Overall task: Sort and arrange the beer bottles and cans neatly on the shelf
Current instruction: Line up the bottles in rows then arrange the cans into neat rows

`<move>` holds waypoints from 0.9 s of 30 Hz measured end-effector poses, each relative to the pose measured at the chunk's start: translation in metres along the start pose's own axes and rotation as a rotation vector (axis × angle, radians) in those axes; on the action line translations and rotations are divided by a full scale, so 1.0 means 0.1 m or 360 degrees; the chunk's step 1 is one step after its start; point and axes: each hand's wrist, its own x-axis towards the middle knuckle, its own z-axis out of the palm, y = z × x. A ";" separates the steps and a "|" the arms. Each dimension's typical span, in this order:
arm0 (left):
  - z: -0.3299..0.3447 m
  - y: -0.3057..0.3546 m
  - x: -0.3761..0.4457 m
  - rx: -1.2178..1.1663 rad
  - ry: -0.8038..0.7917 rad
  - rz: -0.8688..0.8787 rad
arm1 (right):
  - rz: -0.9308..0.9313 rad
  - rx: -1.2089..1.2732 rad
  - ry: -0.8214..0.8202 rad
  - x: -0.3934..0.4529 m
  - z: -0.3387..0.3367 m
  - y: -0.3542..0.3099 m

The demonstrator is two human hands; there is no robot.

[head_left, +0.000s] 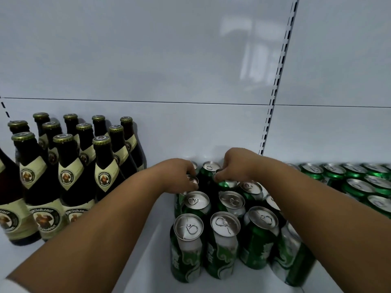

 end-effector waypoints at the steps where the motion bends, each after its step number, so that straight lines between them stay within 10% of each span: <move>1: -0.01 0.01 0.02 0.0046 0.0011 0.0024 | 0.0030 0.0014 0.0016 0.00 -0.05 0.02; 27: -0.17 0.47 0.19 0.0100 0.0230 0.0196 | 0.0133 0.0044 0.0119 0.23 0.09 0.44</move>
